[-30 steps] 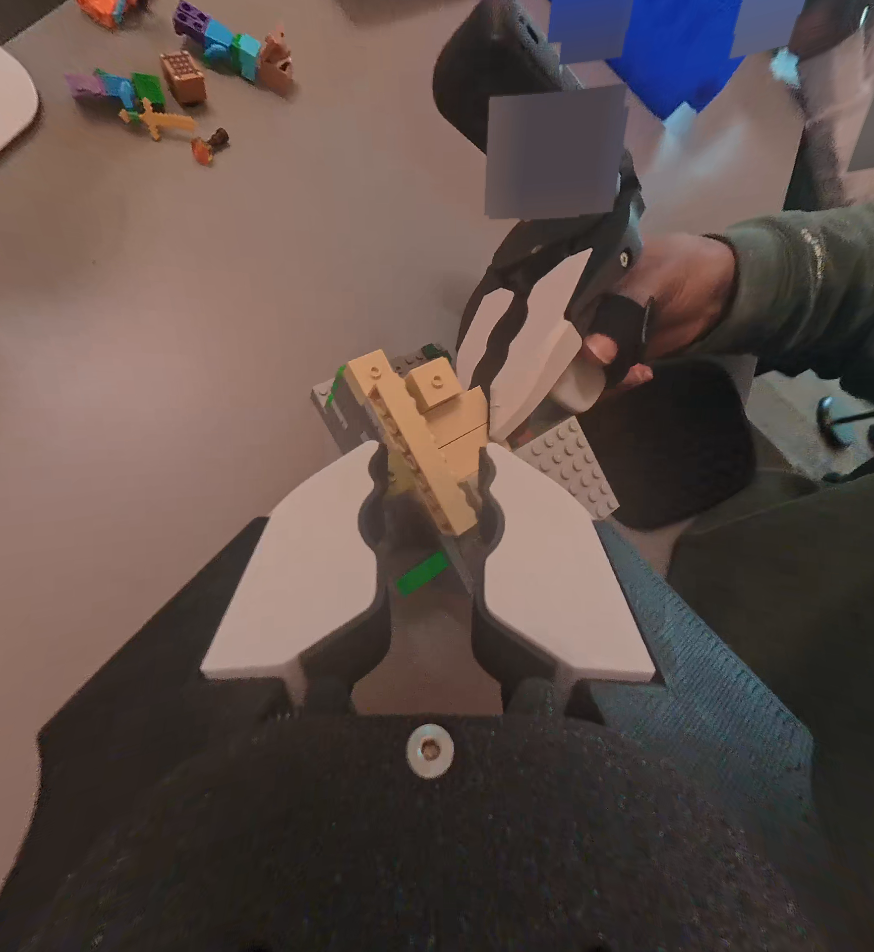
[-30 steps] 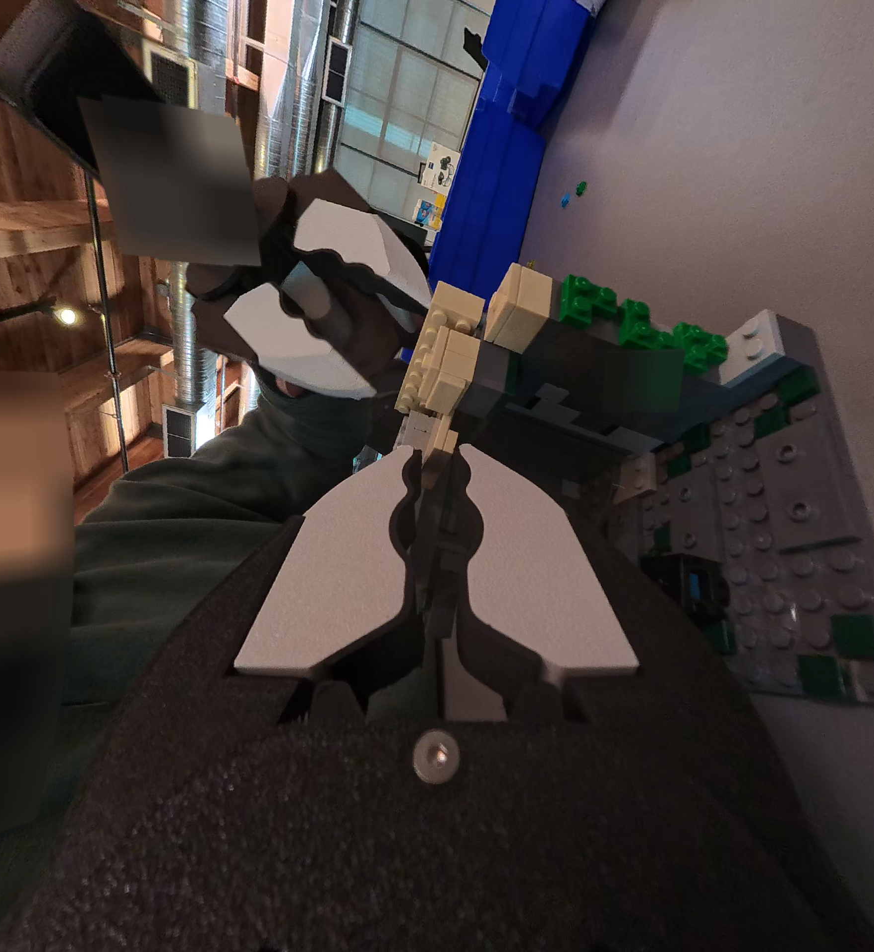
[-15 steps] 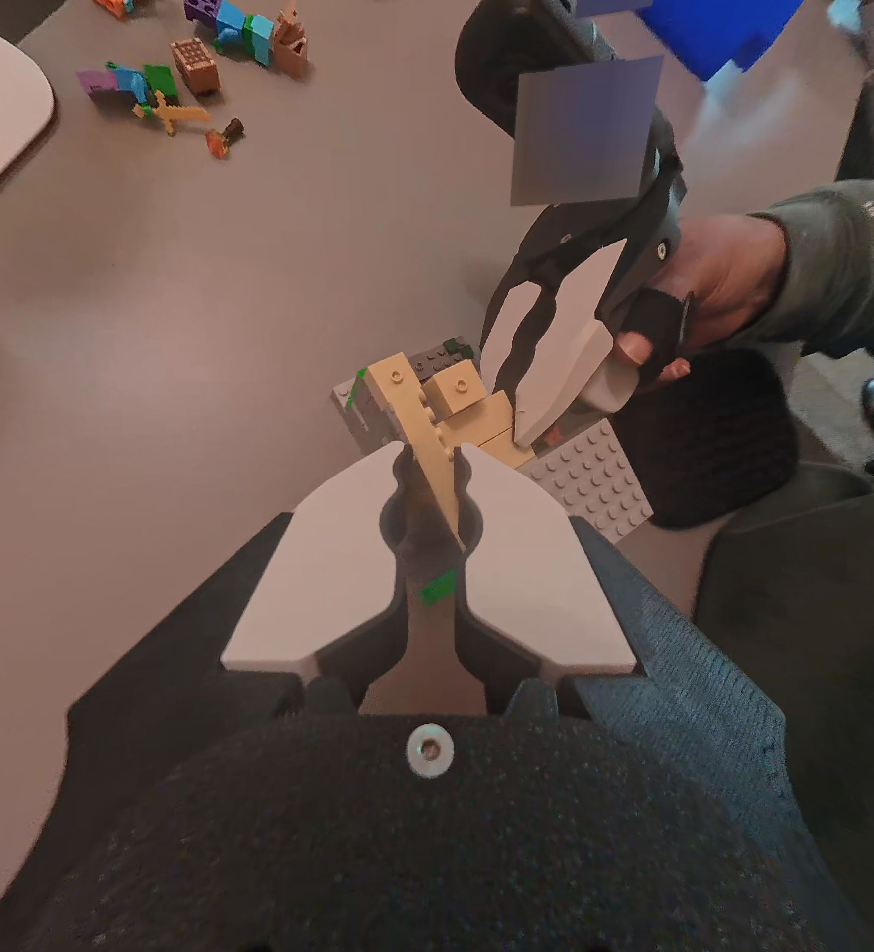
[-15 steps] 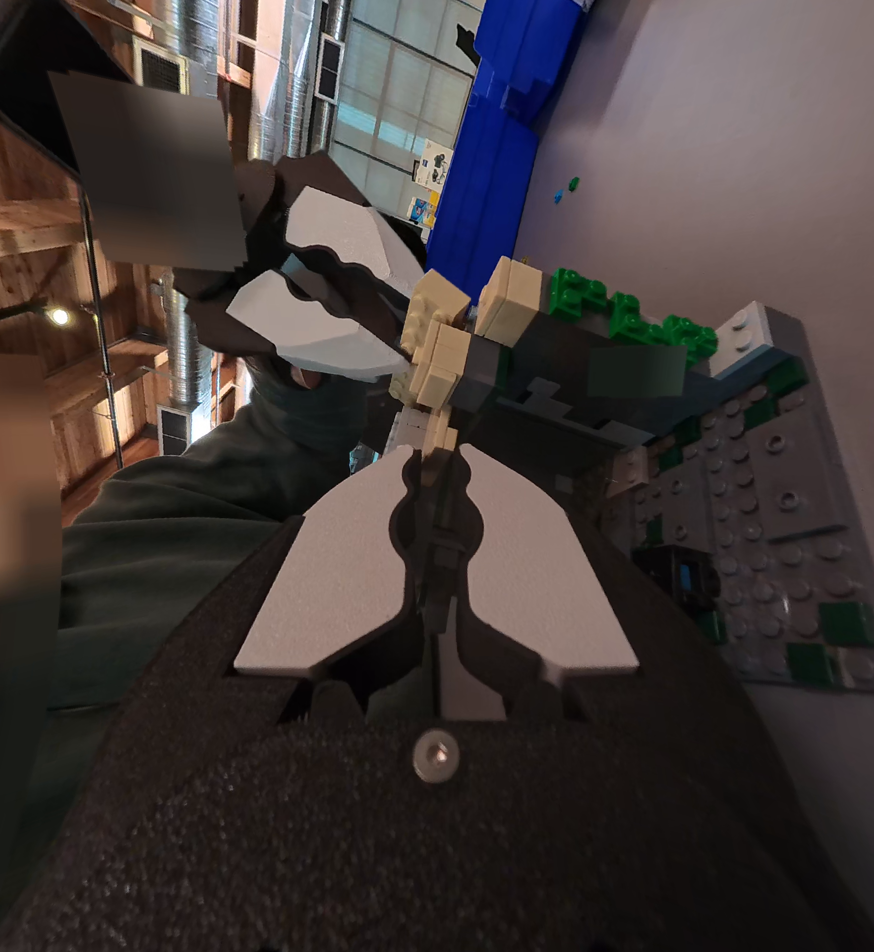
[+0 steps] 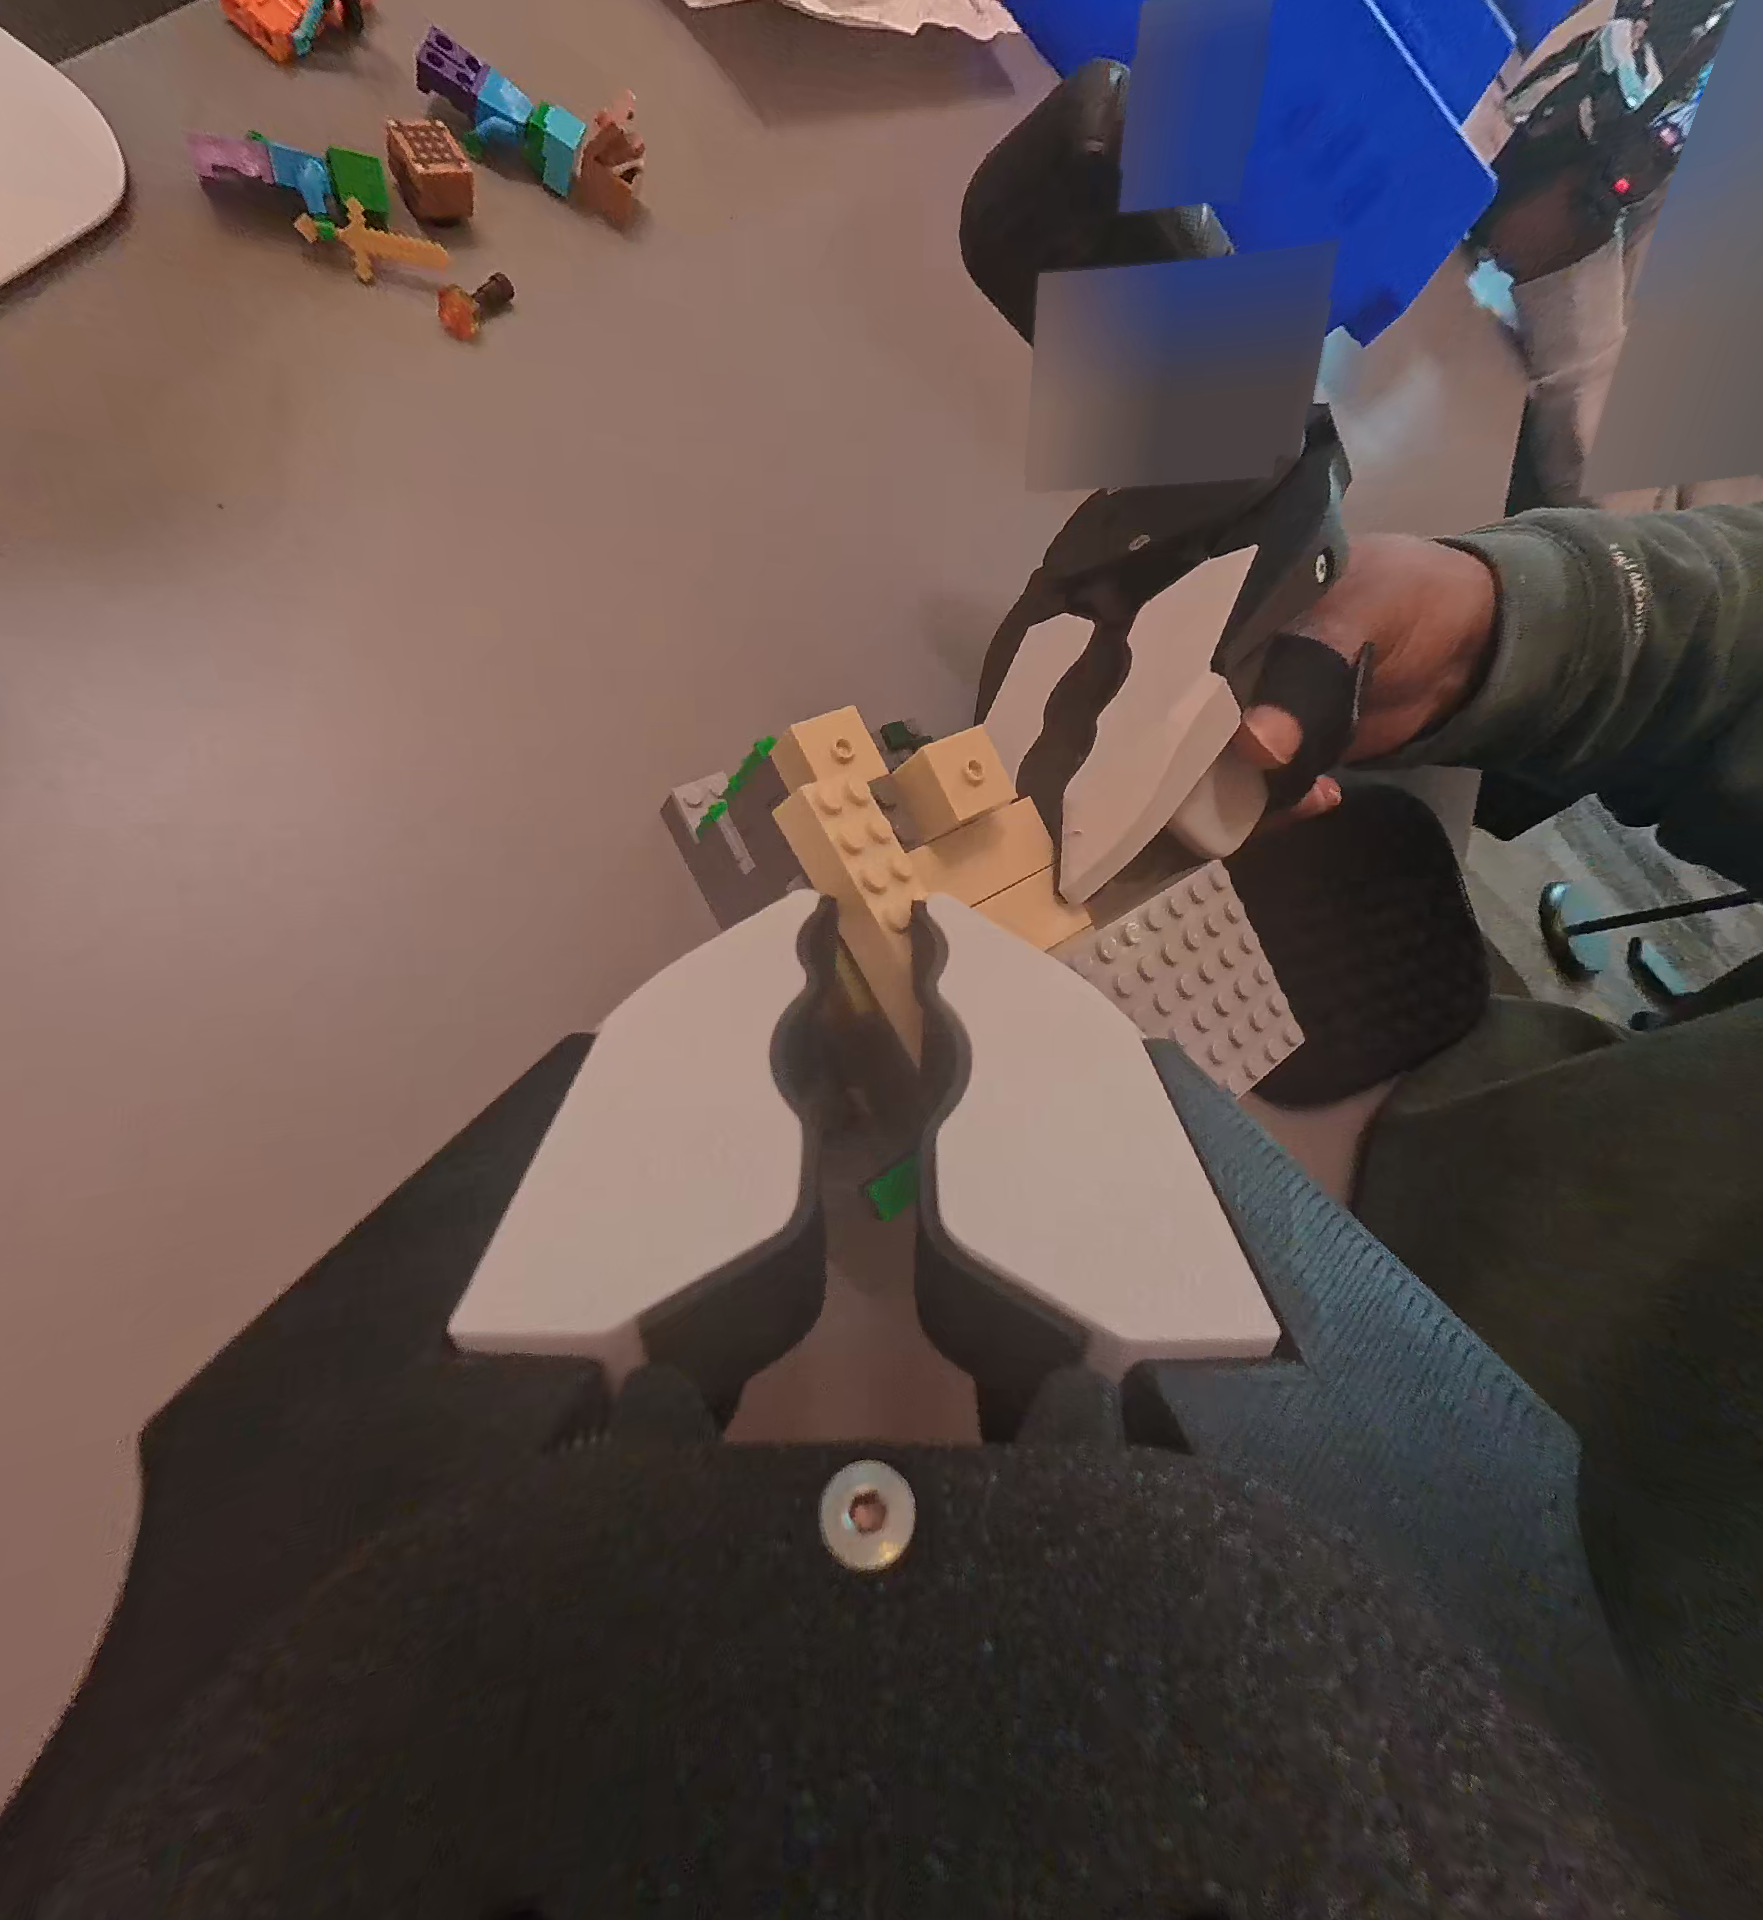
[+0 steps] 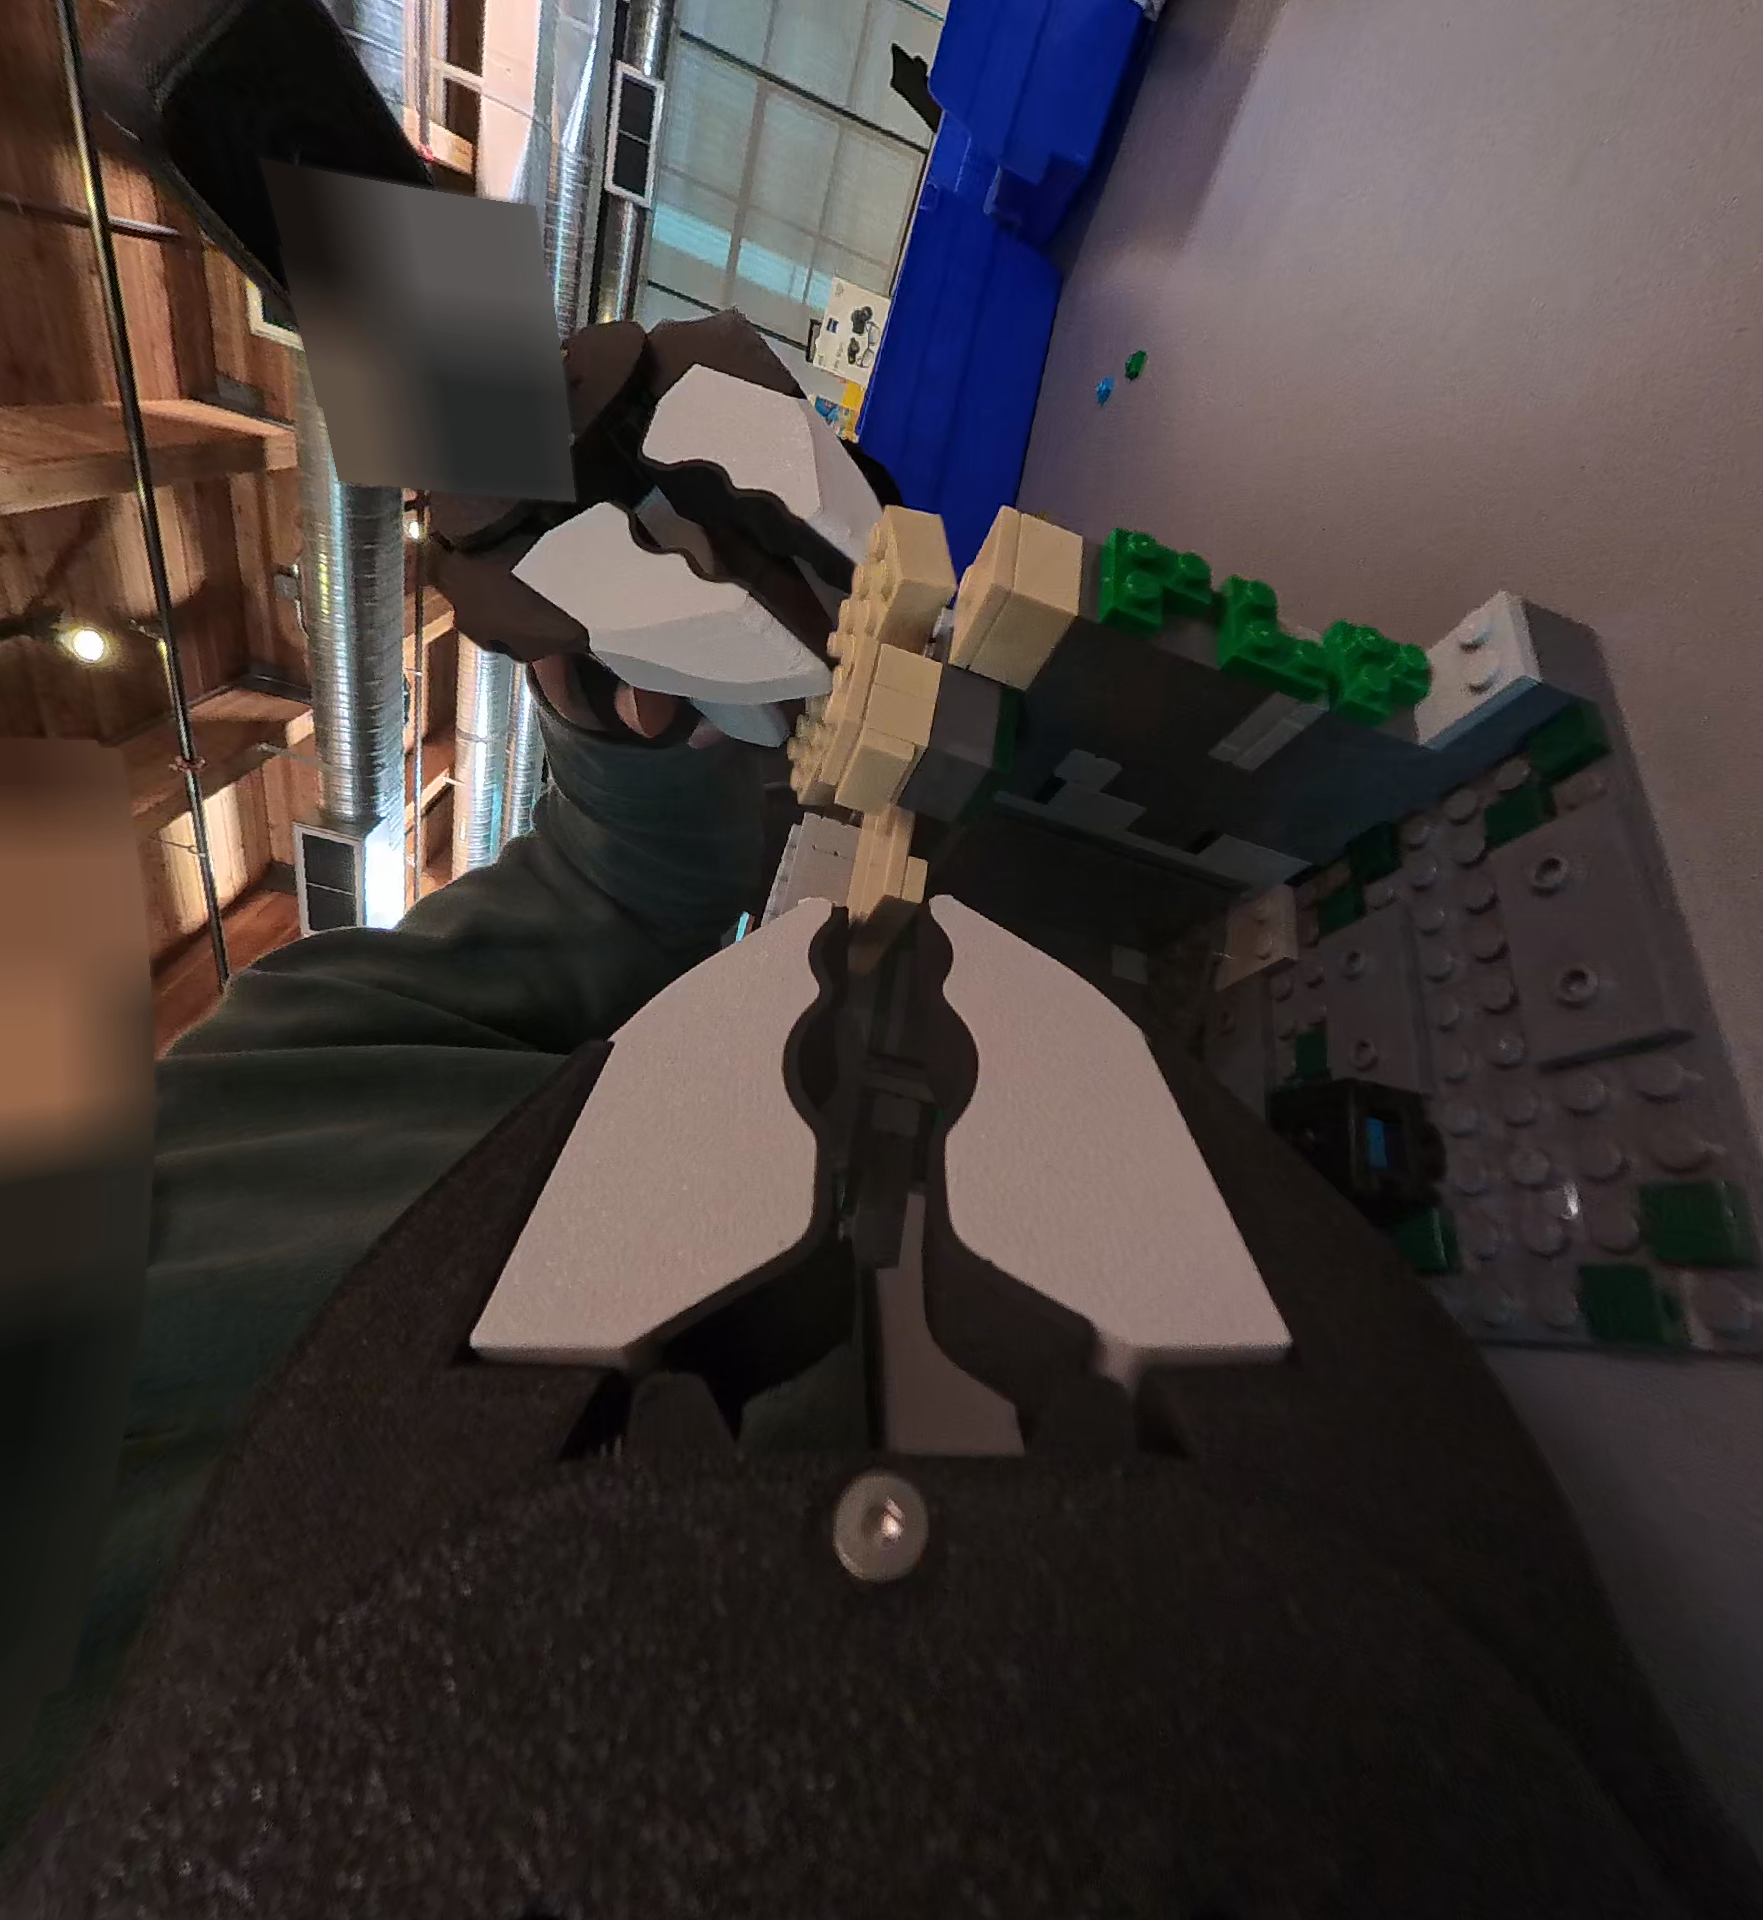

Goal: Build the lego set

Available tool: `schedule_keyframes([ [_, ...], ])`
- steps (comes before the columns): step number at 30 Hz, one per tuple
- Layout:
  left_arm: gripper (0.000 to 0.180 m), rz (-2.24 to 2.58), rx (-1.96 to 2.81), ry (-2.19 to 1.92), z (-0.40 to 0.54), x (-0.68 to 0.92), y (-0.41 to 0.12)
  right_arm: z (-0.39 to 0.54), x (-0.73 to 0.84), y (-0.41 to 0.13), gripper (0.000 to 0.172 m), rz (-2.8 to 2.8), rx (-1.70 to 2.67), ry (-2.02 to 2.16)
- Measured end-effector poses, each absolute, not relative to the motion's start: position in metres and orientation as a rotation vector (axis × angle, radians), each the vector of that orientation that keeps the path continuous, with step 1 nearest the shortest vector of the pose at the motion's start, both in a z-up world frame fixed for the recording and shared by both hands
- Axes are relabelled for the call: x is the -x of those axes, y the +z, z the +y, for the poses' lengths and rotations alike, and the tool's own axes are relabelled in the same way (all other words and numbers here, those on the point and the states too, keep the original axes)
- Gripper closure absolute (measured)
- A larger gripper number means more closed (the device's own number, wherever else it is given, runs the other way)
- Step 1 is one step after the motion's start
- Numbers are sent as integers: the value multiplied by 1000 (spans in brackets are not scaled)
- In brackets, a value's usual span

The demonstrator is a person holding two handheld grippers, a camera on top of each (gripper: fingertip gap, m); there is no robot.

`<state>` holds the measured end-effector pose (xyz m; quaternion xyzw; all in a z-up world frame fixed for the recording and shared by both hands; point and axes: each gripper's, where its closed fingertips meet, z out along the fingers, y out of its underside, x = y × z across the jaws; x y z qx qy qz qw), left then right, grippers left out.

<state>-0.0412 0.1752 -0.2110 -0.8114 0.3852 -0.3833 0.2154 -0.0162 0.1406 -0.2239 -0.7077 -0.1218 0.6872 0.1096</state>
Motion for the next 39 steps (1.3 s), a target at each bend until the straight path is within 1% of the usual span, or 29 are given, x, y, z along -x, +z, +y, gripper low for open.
schedule_keyframes([
  [5,171,1037,2249,-1140,175,43,-210,141,18,-223,160,-358,2082,2014],
  [9,172,980,2245,-1284,169,36,-205,142,17,-223,161,-359,2086,2005],
  [13,172,933,2246,-1291,169,31,-207,141,17,-223,160,-359,2088,2003],
  [20,171,961,2198,-1150,167,33,-207,141,17,-223,161,-362,2089,2001],
  [24,165,1041,2189,-1076,165,34,-207,142,18,-223,160,-367,2091,1999],
  [31,165,1188,2165,-974,160,34,-211,142,17,-223,160,-361,2085,2001],
  [39,164,1235,2096,-856,159,33,-211,142,16,-224,160,-364,2082,2001],
])
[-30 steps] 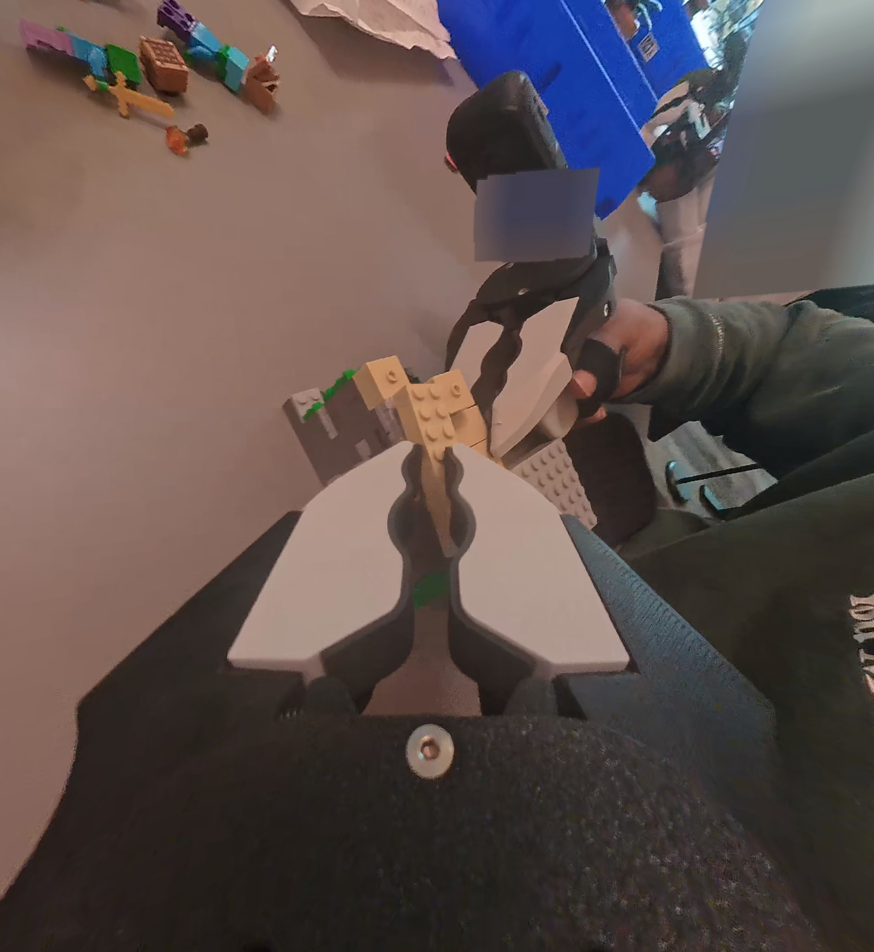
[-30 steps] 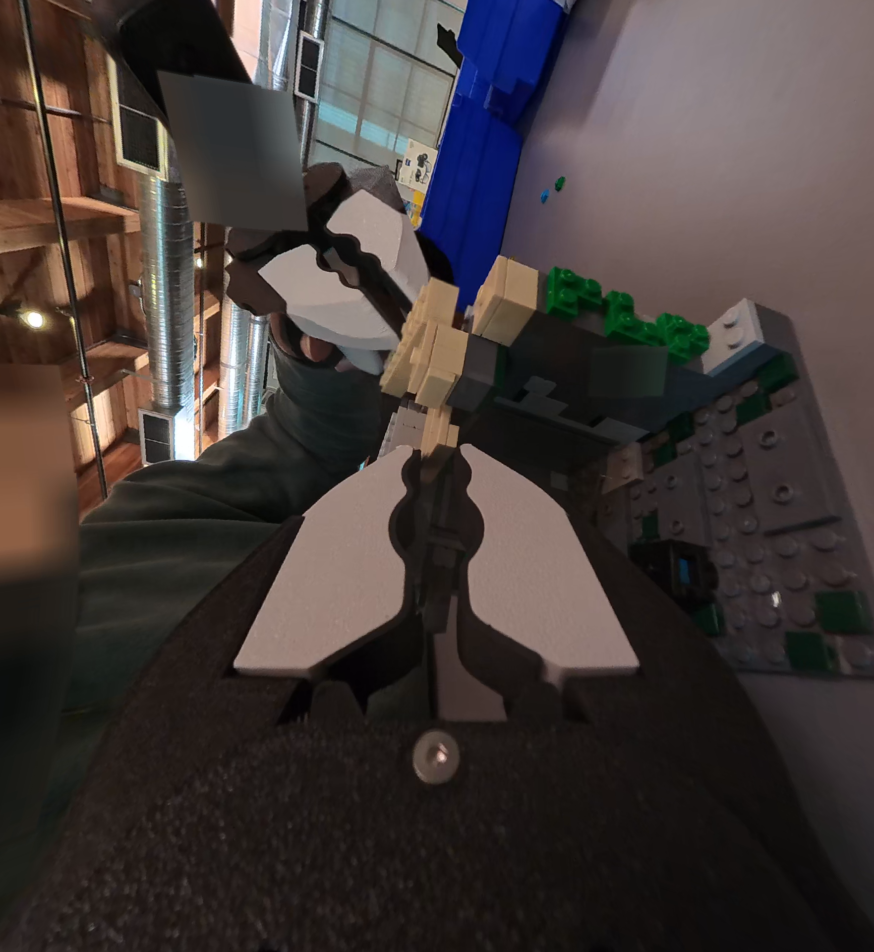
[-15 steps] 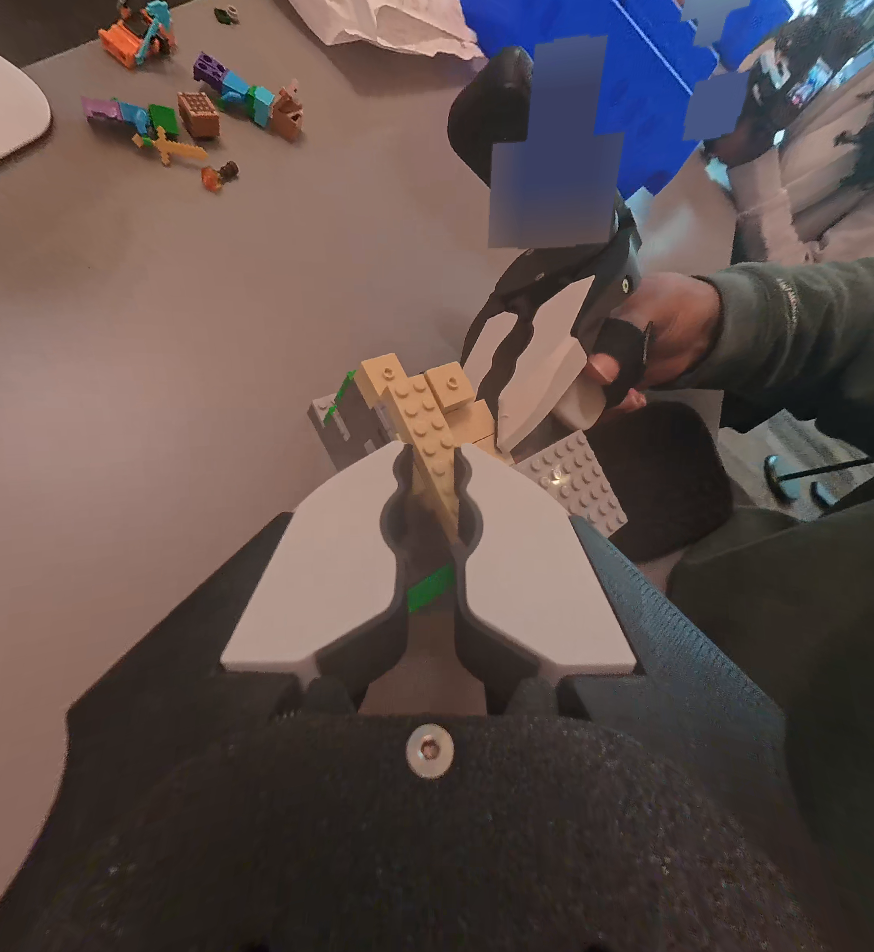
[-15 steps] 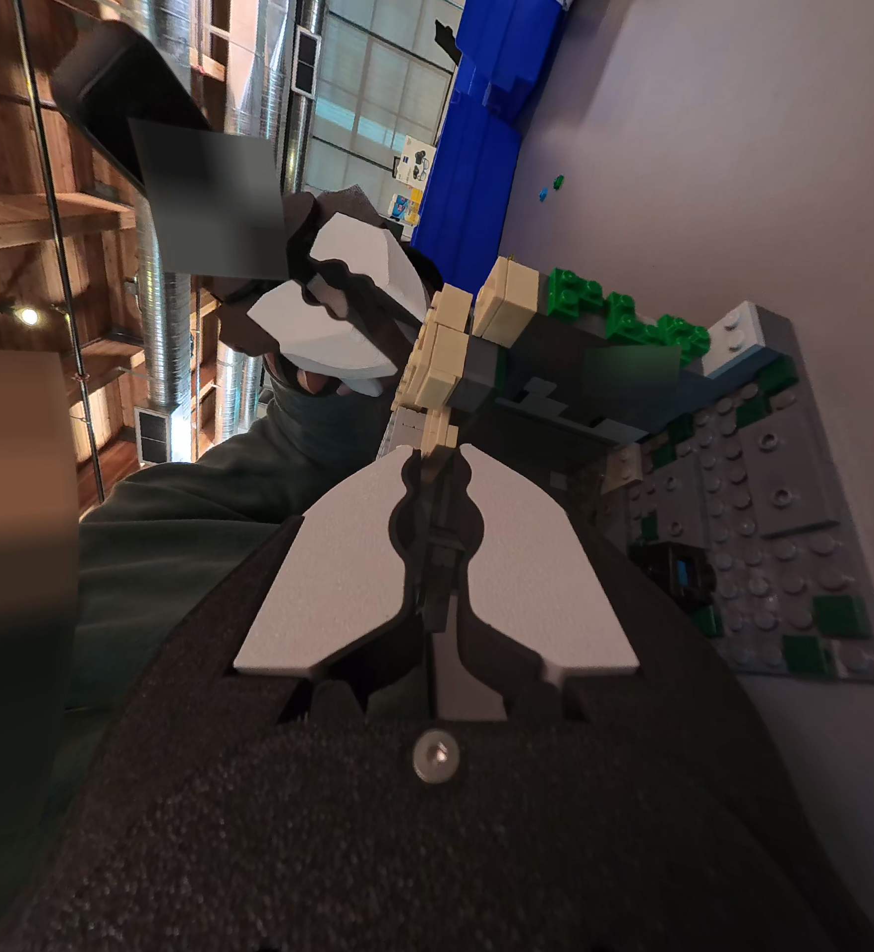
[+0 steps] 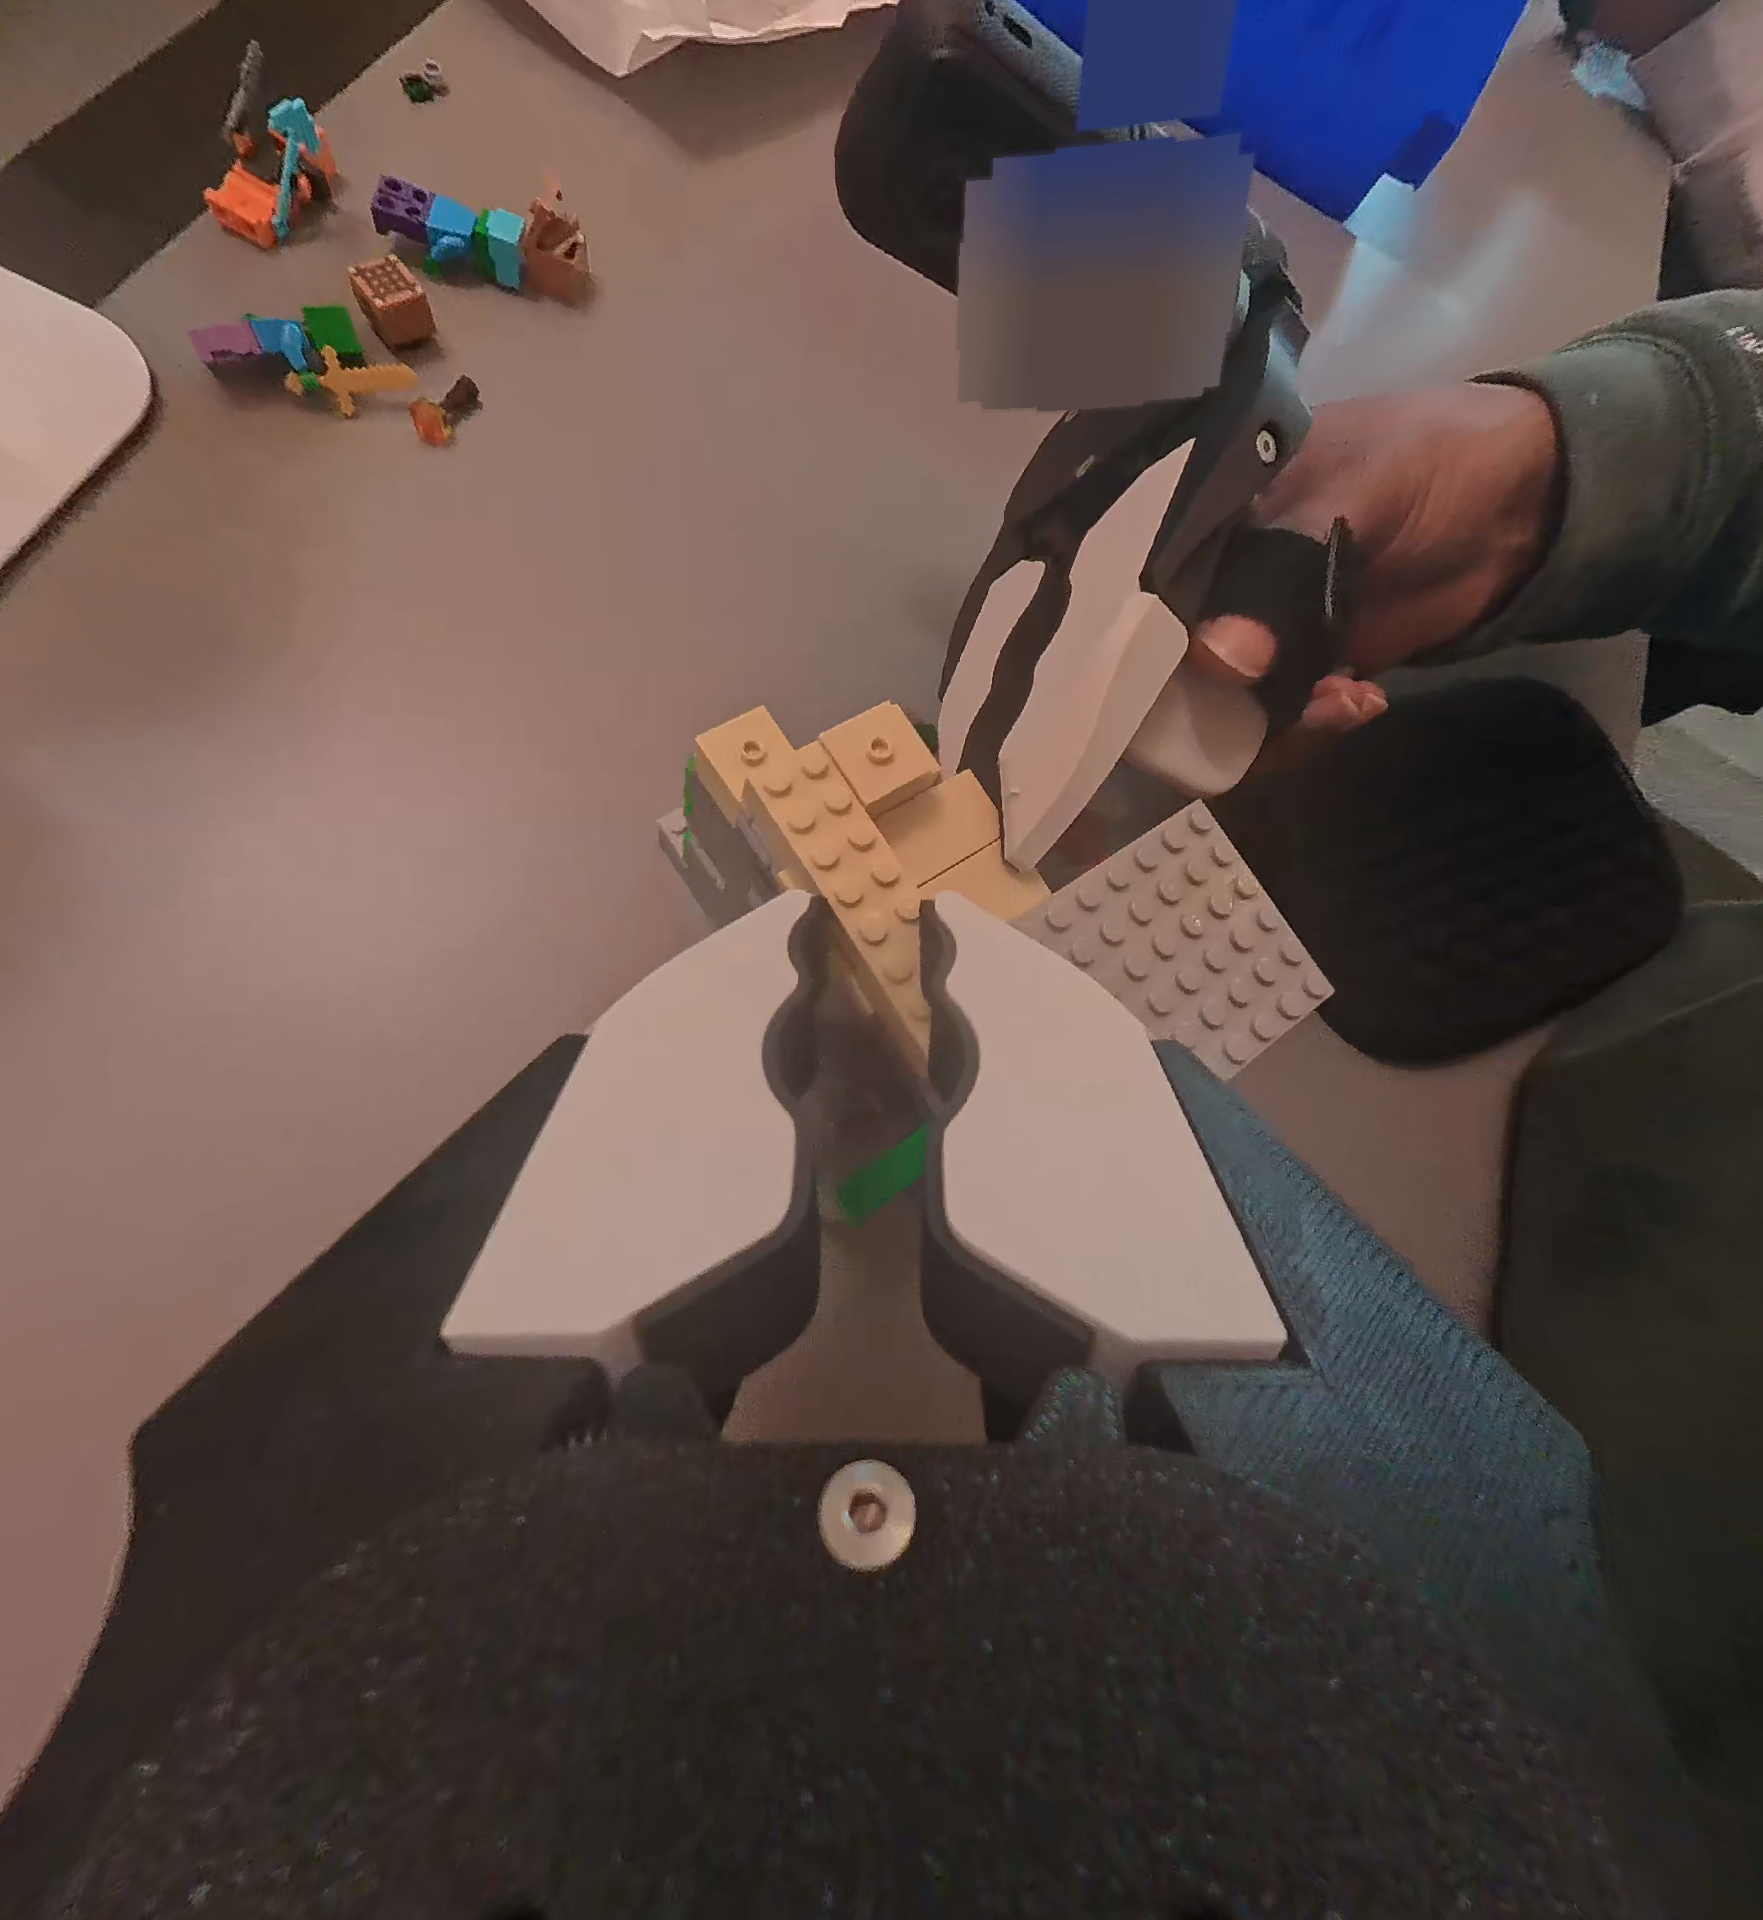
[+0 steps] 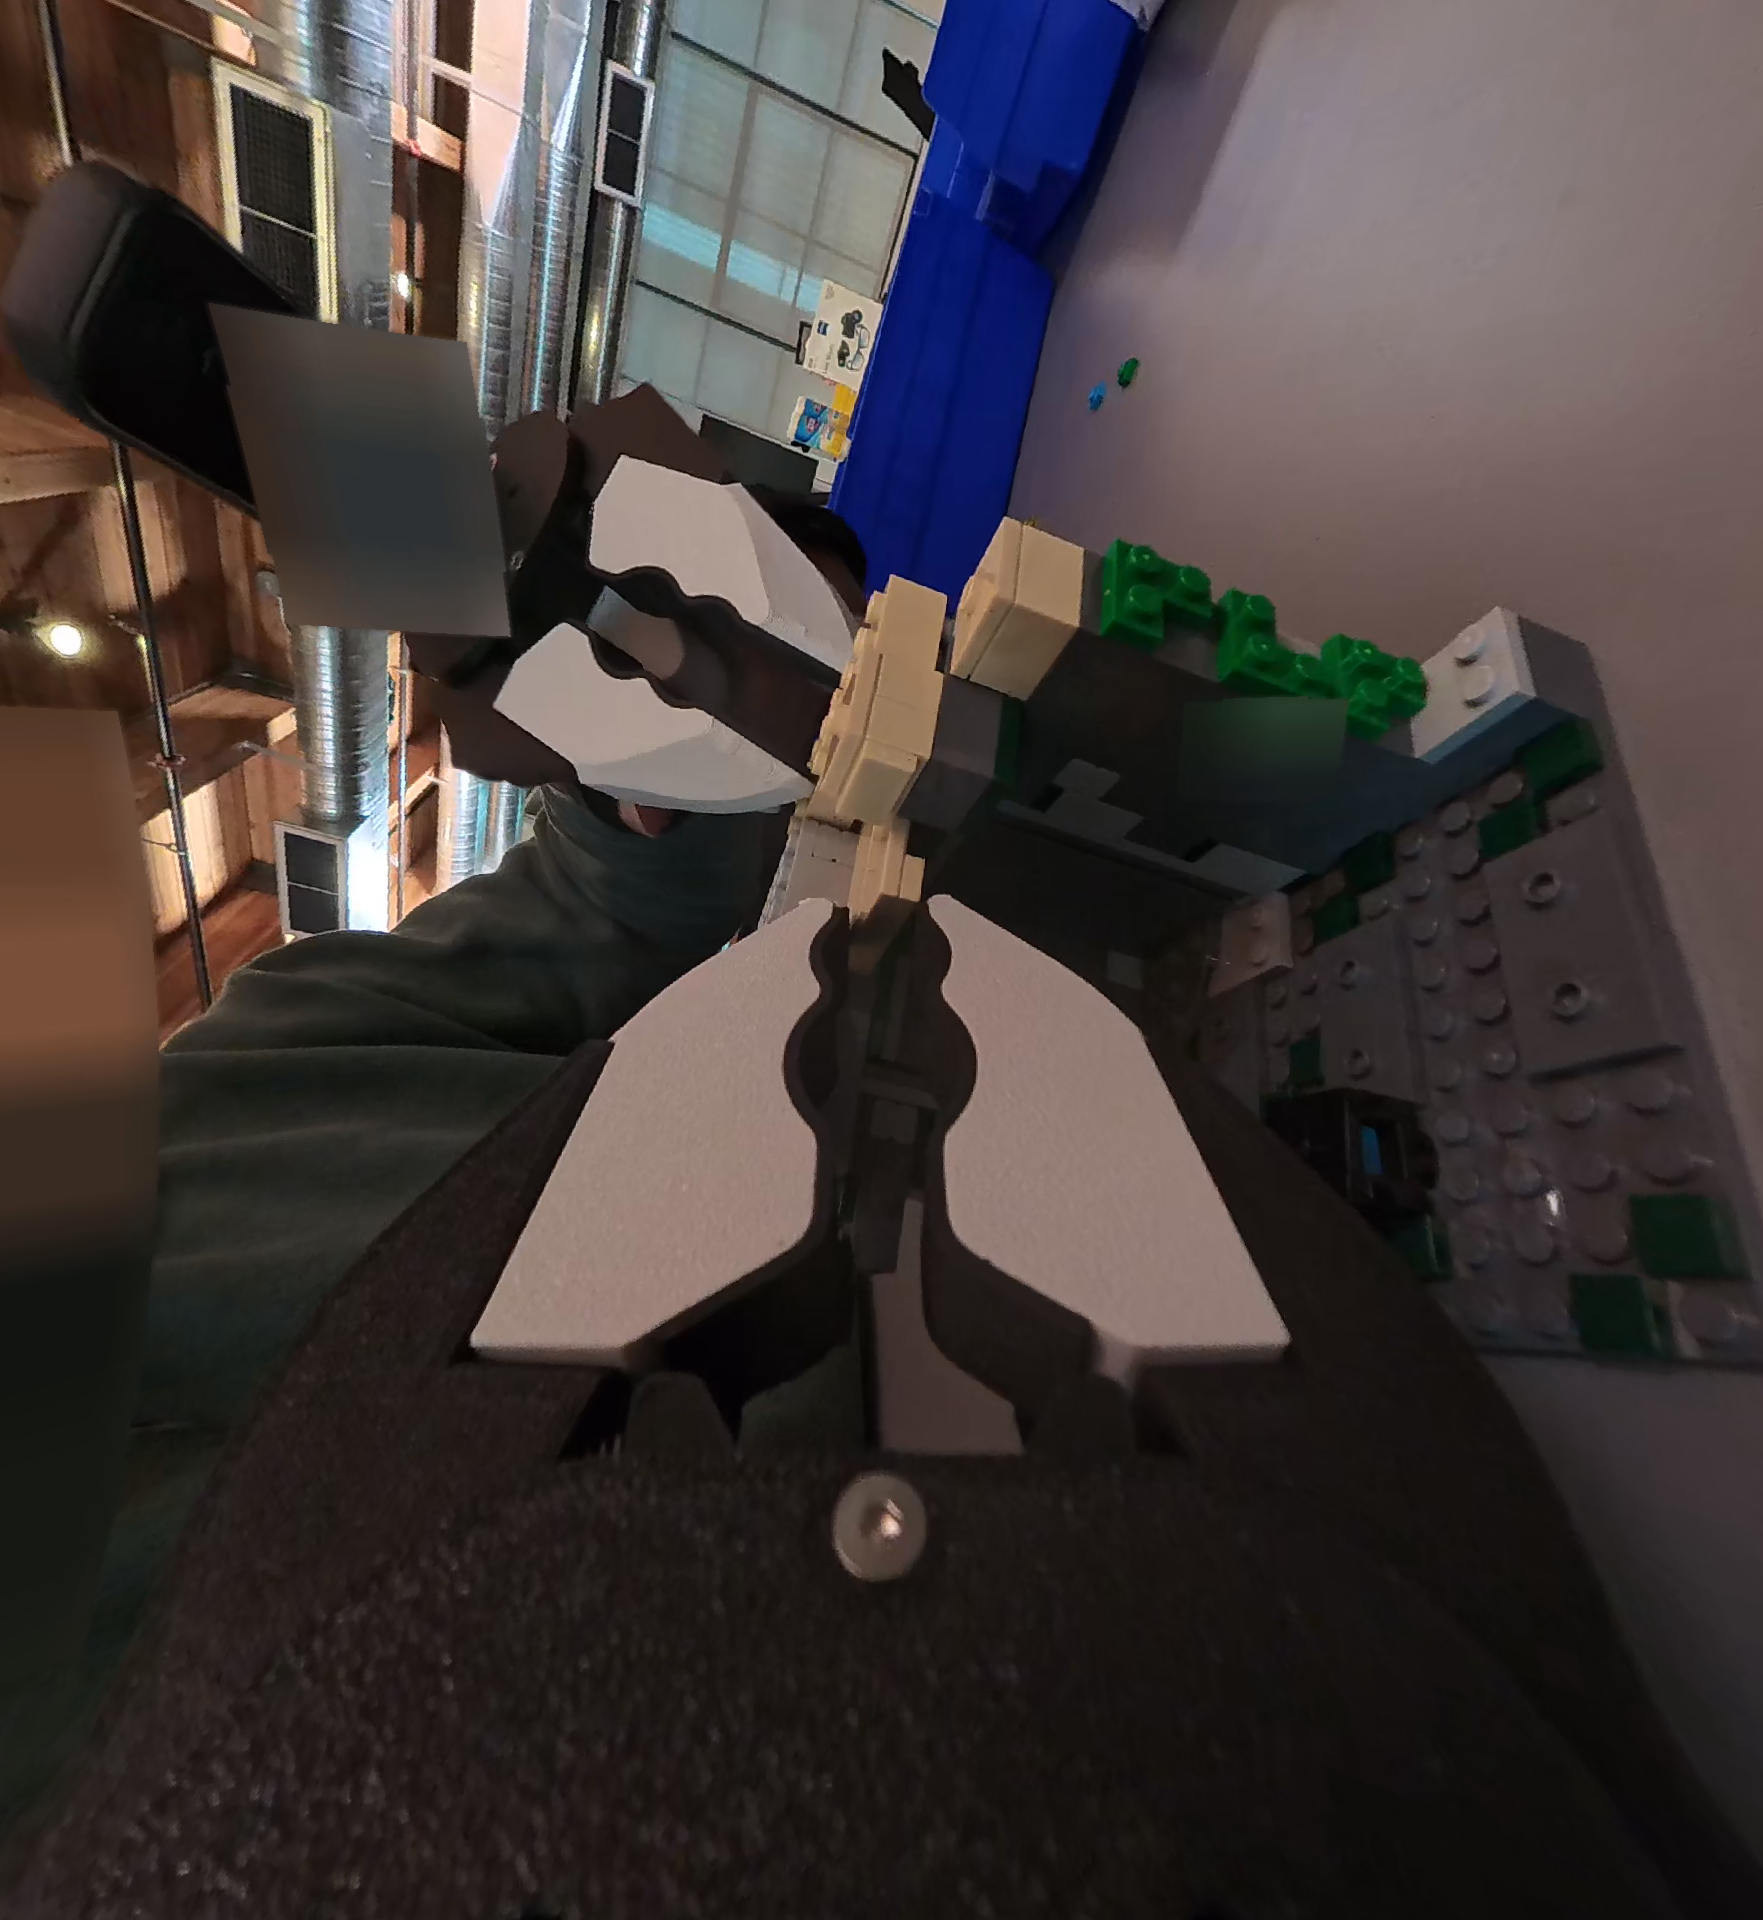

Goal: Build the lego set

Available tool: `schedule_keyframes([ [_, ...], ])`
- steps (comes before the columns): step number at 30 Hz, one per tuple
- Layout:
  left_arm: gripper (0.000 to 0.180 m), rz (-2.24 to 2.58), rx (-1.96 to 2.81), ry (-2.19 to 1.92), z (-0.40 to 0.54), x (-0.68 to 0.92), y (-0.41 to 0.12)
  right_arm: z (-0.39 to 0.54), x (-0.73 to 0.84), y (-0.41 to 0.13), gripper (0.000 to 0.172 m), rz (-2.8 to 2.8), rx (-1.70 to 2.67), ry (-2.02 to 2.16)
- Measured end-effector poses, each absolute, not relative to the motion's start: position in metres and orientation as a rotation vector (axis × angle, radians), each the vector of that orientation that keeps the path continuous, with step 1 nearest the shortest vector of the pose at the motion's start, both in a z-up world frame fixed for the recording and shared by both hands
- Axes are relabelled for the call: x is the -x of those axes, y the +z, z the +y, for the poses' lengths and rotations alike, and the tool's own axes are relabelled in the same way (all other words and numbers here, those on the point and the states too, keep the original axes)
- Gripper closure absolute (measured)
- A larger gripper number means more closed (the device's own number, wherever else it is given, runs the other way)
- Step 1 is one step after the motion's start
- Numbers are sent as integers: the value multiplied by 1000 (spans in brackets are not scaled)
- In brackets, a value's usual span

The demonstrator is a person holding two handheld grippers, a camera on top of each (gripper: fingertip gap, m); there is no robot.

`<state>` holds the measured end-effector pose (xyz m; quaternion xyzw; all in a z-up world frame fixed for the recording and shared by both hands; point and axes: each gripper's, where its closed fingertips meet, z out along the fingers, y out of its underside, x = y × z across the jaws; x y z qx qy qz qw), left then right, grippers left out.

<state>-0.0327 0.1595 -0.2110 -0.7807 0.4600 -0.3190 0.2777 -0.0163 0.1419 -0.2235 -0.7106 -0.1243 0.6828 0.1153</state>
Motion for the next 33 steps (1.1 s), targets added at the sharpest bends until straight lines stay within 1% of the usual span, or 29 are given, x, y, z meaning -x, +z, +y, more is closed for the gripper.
schedule_keyframes([
  [13,165,1116,2025,-947,159,32,-212,141,12,-225,159,-358,2079,1991],
  [28,165,1162,1958,-899,159,33,-211,141,1,-229,158,-331,2101,1953],
  [31,165,1164,1955,-899,159,32,-211,146,-9,-225,158,-357,2104,1900],
  [33,165,1163,1952,-902,159,32,-211,152,-16,-214,158,-486,2110,1799],
])
